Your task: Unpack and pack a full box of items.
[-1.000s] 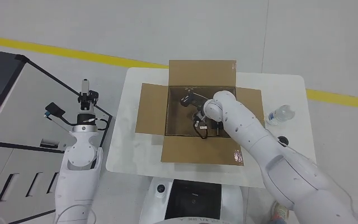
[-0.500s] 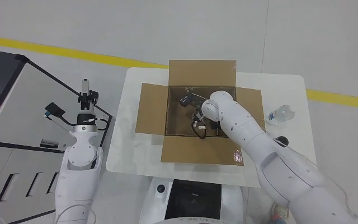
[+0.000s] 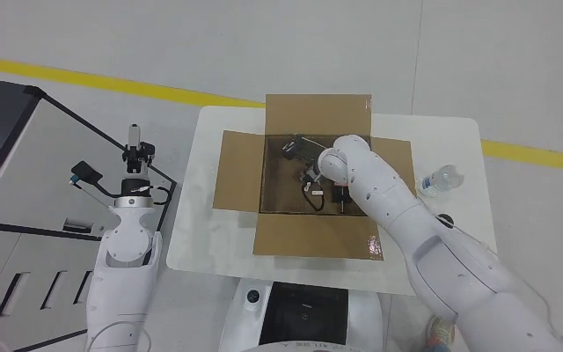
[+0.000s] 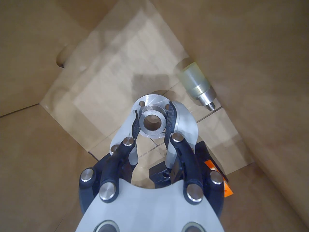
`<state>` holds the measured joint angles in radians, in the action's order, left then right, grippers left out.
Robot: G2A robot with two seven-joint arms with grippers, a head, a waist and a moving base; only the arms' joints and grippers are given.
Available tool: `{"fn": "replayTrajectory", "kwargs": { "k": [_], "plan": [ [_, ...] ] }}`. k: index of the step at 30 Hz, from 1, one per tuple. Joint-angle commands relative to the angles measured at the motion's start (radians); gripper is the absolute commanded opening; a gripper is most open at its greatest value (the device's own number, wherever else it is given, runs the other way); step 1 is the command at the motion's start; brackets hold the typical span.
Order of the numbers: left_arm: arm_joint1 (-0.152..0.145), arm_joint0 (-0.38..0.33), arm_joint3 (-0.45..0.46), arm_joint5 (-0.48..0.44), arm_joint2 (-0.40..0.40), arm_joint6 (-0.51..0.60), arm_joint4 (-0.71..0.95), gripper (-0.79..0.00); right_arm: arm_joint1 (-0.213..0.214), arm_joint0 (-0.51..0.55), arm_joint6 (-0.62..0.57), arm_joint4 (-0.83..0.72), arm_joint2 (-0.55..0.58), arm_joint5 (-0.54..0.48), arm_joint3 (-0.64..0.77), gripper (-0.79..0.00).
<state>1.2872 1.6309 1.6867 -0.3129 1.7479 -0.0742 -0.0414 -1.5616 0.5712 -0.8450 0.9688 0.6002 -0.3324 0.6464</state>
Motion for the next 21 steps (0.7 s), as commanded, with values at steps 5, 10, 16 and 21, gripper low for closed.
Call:
{"fn": "replayTrajectory", "kwargs": {
  "k": [5,10,16,21],
  "plan": [
    [0.000,0.000,0.000,0.000,0.000,0.000,0.000,0.000,0.051,0.051,-0.044,0.019,0.070,0.012,0.149,-0.785],
    [0.000,0.000,0.000,0.000,0.000,0.000,0.000,0.000,0.119,0.152,-0.111,0.041,0.179,0.018,0.369,-0.785],
    [0.000,0.000,0.000,0.000,0.000,0.000,0.000,0.000,0.204,0.374,-0.231,0.097,0.353,0.040,0.729,-0.785],
    [0.000,0.000,0.000,0.000,0.000,0.000,0.000,0.000,0.249,0.530,-0.281,0.139,0.481,0.046,0.979,-0.785]
  ]
}}
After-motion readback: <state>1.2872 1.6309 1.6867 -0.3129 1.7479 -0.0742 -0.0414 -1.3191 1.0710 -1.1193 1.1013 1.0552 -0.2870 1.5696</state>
